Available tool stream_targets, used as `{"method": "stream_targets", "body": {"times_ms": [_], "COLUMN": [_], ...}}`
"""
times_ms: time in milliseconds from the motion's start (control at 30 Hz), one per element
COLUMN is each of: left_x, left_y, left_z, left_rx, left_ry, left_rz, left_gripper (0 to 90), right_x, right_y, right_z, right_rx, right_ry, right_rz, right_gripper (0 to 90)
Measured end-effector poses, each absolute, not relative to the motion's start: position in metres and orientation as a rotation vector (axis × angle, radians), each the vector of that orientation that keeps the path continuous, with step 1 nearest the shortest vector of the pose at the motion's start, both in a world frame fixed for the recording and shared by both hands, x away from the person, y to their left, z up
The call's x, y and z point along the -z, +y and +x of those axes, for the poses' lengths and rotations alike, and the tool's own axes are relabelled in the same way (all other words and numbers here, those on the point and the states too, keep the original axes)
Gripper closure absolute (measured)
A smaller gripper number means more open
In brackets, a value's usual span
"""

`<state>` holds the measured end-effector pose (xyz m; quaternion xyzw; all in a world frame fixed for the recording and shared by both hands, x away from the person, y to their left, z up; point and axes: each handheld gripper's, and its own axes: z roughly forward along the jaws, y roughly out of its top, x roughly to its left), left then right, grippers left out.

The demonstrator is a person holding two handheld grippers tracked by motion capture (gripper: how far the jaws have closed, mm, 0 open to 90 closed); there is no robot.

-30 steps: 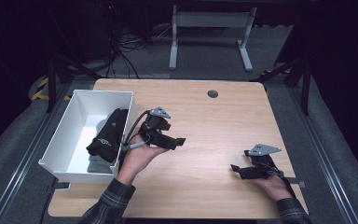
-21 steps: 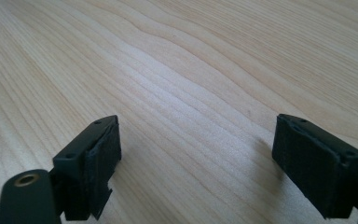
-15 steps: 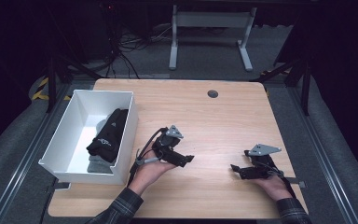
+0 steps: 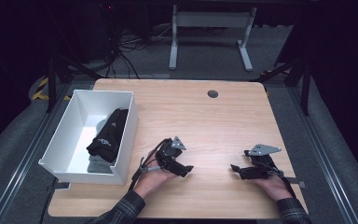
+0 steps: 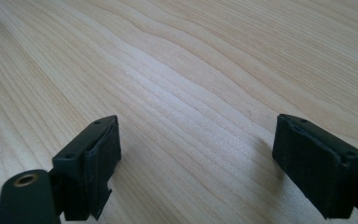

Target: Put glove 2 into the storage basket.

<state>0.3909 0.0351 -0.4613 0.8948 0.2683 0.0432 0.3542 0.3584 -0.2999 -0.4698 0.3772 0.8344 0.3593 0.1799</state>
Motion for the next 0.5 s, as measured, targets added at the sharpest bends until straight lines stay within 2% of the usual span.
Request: {"method": "stream_targets", "body": {"times_ms": [267, 333, 500], "left_x": [0.469, 0.472, 0.475], "left_y": [0.029, 0.031, 0.035], "left_z": [0.384, 0.384, 0.385], "left_rx": [-0.210, -0.205, -0.204], "left_ry": [0.634, 0.604, 0.556], "left_rz": [2.372, 2.364, 2.338], "left_gripper": [6.9, 3.2, 1.0], "right_x": [0.470, 0.470, 0.470], "right_y": [-0.300, -0.300, -0.300], "right_z": [0.358, 0.358, 0.358], "right_rx": [-1.015, -1.015, -1.015], "right_ry": [2.359, 2.360, 2.360], "right_rz": [1.067, 1.066, 1.066], "right_gripper": [15.7, 15.8, 15.7]}}
